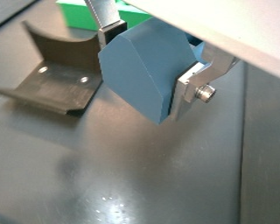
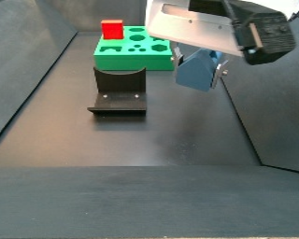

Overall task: Pick up the 3 prong object. Move up. Rotate the 3 prong object. Place the 3 prong object on the fixture. Regrasp the 3 prong object. Move to above the board. Insert the 3 prong object.
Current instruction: Rotate the 3 prong object.

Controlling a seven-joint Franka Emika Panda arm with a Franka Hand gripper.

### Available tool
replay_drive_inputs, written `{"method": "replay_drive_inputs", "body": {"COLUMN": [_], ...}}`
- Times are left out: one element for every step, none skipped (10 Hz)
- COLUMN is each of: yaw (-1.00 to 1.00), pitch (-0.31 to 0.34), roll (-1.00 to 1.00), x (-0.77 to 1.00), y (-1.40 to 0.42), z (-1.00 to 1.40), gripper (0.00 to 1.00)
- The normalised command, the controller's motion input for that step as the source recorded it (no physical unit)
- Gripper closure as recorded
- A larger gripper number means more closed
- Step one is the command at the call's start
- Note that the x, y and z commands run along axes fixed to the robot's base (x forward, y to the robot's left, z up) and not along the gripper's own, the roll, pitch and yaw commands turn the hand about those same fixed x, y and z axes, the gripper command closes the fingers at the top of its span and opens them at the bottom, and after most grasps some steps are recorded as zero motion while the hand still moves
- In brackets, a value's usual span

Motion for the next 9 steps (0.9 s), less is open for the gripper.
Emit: {"method": "replay_drive_inputs", "body": {"yaw": [-1.00, -1.00, -1.00, -1.00, -1.00, -1.00, -1.00, -1.00, -1.00], "pitch": [-0.003, -0.003, -0.004, -0.004, -0.004, -0.004, -0.004, -0.004, -0.004], "roll": [0.00, 0.00, 0.00, 0.00, 0.00, 0.00, 0.00, 0.00, 0.00], "x": [0.02, 0.02, 0.02, 0.02, 0.02, 0.02, 0.02, 0.02, 0.02], "y": [0.03, 0.03, 0.03, 0.03, 0.02, 0.02, 0.02, 0.02, 0.02], "z": [-0.03, -0.03, -0.03, -0.03, -0.03, -0.03, -0.03, -0.03, -0.03], "gripper": [1.00, 1.00, 1.00, 1.00, 1.00, 1.00, 1.00, 1.00, 1.00]}}
